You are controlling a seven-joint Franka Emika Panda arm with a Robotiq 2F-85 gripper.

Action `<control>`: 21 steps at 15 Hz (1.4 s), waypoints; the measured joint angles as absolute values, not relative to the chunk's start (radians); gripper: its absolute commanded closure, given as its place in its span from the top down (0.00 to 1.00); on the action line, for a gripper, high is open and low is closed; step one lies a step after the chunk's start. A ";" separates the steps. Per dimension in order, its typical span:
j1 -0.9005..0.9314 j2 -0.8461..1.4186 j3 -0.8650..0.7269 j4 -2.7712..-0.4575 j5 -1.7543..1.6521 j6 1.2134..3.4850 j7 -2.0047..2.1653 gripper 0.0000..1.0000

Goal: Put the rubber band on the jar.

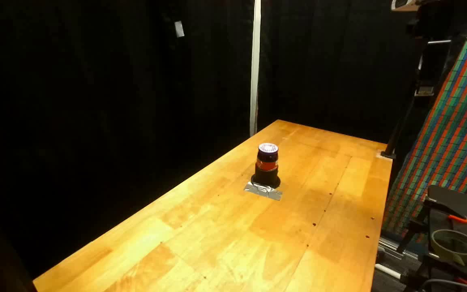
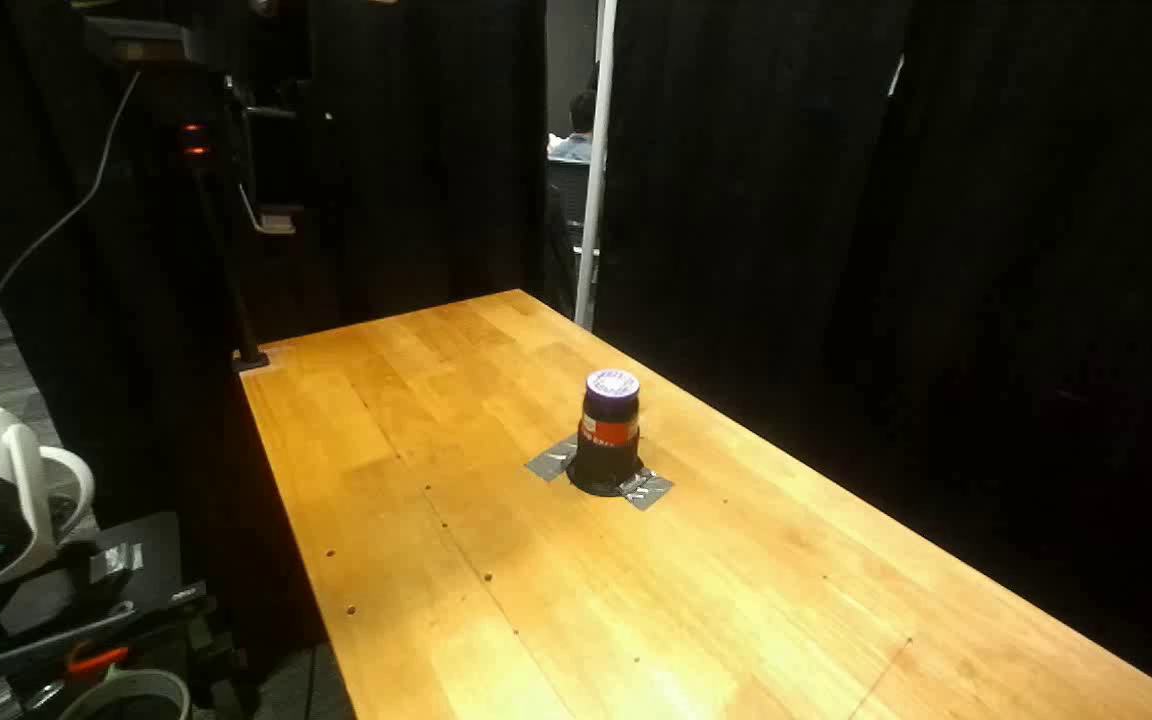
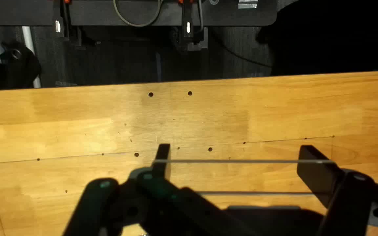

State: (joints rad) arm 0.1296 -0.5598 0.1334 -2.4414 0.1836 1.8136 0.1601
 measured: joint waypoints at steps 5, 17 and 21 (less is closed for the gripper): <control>0.130 -0.563 0.133 -2.433 0.184 1.814 0.160 1.00; 0.078 -0.132 0.014 -2.229 0.128 2.002 -0.126 1.00; 0.077 0.124 0.016 -2.017 0.182 1.988 -0.231 1.00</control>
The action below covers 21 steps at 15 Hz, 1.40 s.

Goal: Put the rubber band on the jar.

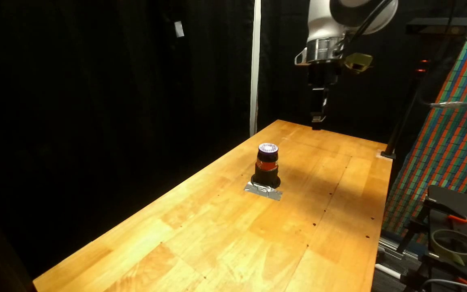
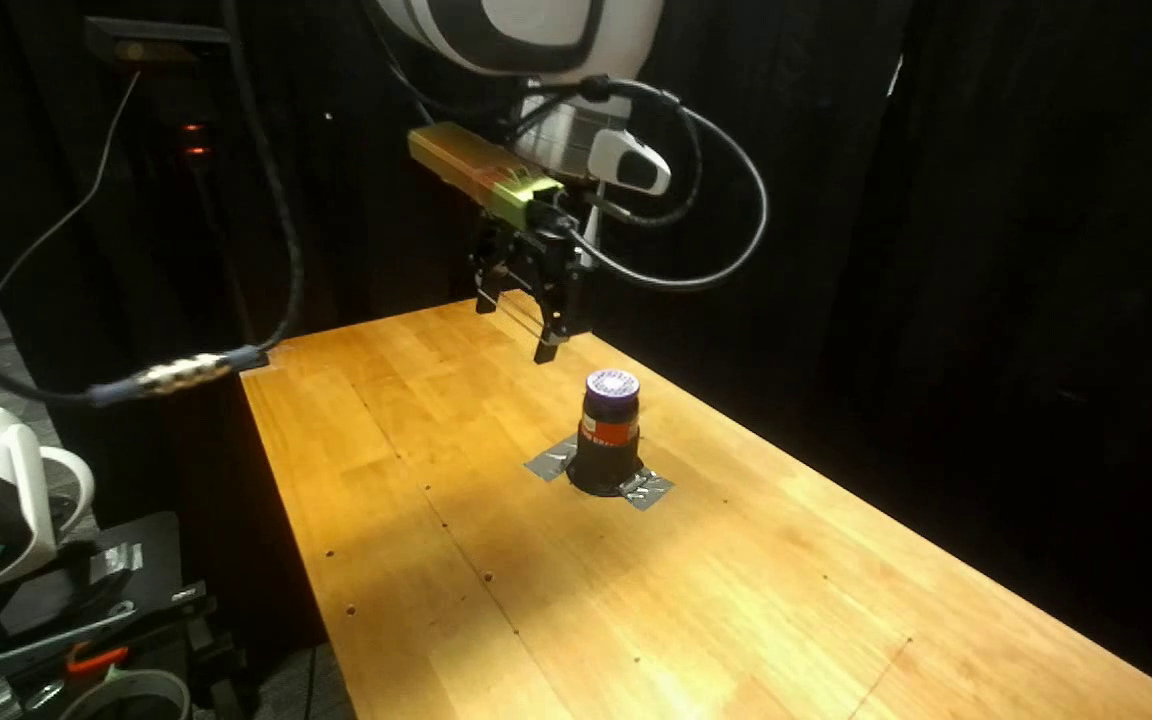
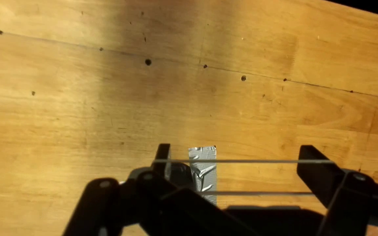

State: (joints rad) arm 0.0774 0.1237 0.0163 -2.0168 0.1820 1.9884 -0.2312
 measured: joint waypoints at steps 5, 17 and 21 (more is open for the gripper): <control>0.076 0.400 0.047 -1.748 0.184 1.981 -0.251 1.00; 0.083 0.818 0.057 -1.195 0.071 1.817 -0.174 1.00; 0.088 0.900 0.057 -1.092 0.048 1.751 -0.166 1.00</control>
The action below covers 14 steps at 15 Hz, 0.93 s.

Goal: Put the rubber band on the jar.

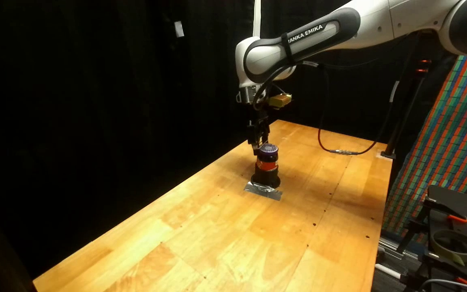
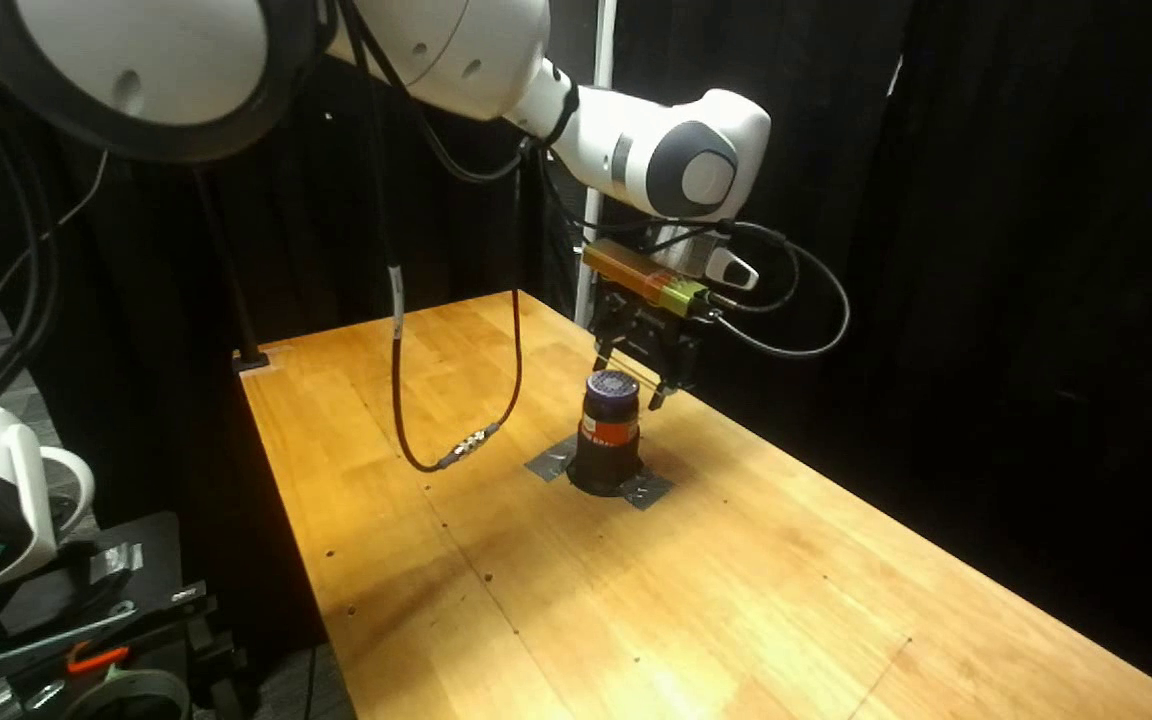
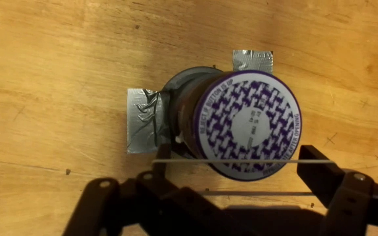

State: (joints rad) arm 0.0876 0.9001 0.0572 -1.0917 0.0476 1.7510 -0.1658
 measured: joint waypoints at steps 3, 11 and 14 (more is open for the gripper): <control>0.091 0.937 0.057 -1.051 0.041 1.734 -0.166 1.00; 0.094 0.931 0.050 -1.069 0.005 1.636 -0.157 1.00; 0.086 0.863 0.046 -1.179 0.005 1.642 -0.158 1.00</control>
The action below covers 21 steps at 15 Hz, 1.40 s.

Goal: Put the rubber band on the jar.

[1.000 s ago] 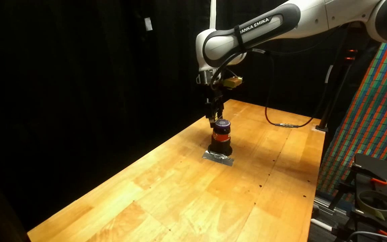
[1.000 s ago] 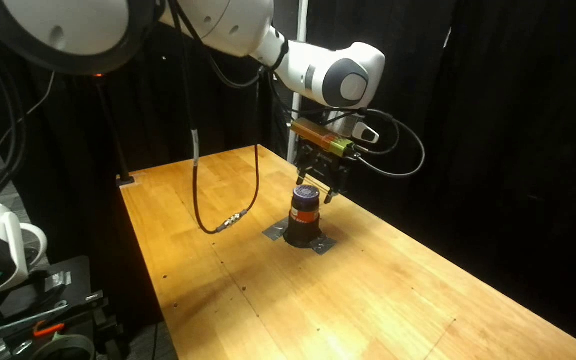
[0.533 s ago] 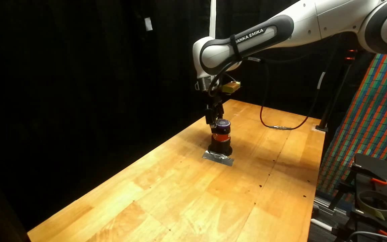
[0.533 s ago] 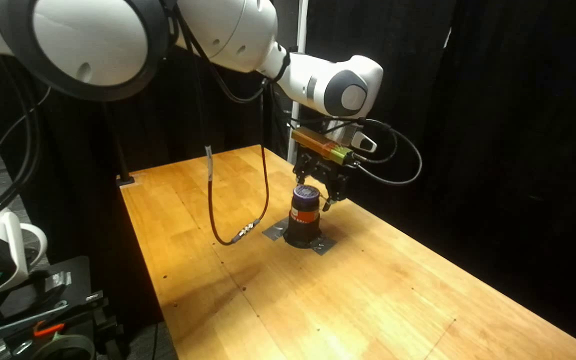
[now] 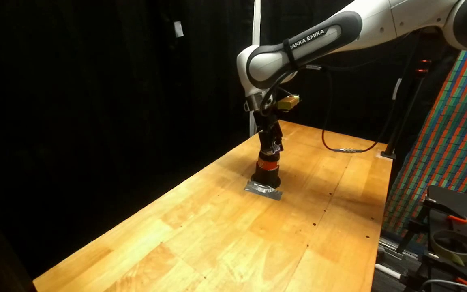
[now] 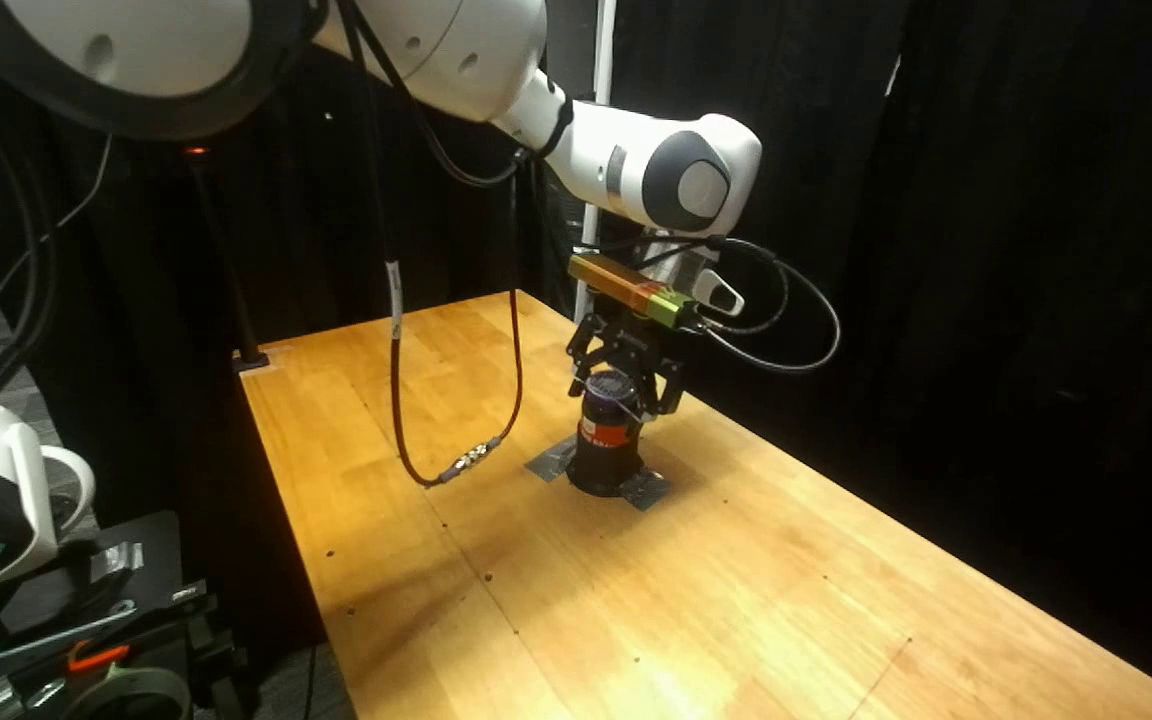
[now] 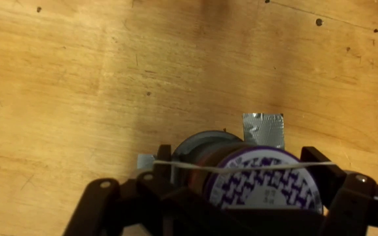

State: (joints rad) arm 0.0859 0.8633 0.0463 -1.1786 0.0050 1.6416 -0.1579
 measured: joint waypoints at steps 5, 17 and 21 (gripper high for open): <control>0.046 0.734 0.046 -1.395 0.005 1.730 -0.169 0.89; 0.013 0.454 0.046 -1.981 -0.030 2.507 -0.281 0.09; 0.007 0.368 0.050 -2.209 -0.056 2.838 -0.329 0.16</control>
State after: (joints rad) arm 0.0072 0.3681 0.0498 -2.2088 -0.0563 2.8380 -0.3285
